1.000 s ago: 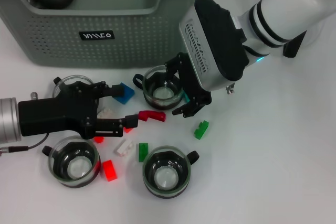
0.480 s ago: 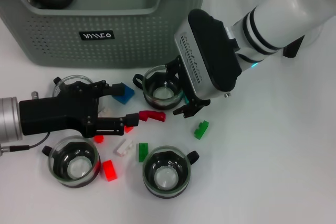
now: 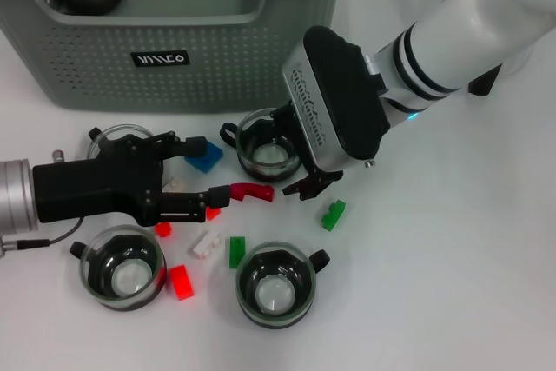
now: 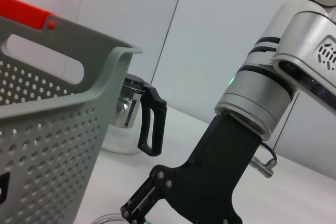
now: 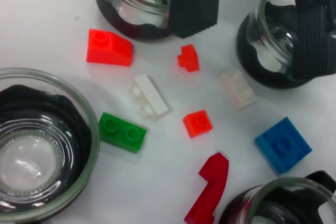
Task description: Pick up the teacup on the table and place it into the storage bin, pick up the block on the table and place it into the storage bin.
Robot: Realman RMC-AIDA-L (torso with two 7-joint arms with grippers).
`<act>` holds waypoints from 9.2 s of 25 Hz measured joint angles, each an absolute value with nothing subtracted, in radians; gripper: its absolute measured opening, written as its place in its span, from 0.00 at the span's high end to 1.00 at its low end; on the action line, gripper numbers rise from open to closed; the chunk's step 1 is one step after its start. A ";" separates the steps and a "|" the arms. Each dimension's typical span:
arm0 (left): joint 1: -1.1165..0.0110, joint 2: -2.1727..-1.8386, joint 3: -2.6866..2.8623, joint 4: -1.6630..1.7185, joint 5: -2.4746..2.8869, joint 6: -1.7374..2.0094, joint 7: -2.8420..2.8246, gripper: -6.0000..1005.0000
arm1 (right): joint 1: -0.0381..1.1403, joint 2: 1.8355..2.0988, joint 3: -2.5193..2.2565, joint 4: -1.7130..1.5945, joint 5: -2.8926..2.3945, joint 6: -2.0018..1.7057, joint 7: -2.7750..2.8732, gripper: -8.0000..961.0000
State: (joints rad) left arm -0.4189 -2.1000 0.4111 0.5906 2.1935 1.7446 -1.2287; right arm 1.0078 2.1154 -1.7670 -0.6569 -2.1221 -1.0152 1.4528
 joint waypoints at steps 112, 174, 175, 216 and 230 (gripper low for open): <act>-0.420 -2.097 0.380 0.570 2.189 1.691 -1.146 0.09 | 1.313 2.119 -1.525 -0.394 -1.805 -0.478 1.392 0.93; -0.433 -2.097 0.374 0.554 2.189 1.690 -1.146 0.10 | 1.039 2.082 -1.530 -0.785 -1.754 -0.640 1.553 0.36; -0.433 -2.097 0.374 0.554 2.189 1.690 -1.146 0.10 | 1.026 2.080 -1.509 -0.818 -1.755 -0.678 1.576 0.36; -0.421 -2.053 0.451 0.566 2.203 1.907 -1.120 0.10 | 0.684 2.098 -1.333 -1.240 -2.051 -1.932 1.704 0.38; -0.426 -2.054 0.449 0.554 2.194 1.840 -1.120 0.10 | 0.808 2.100 -1.546 -1.137 -2.078 -1.759 1.691 0.38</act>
State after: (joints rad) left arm -0.4256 -2.0538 0.4494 0.5539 2.1936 1.8397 -1.1203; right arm 0.8077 2.1003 -1.5462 -1.1367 -2.0777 -1.7593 1.6910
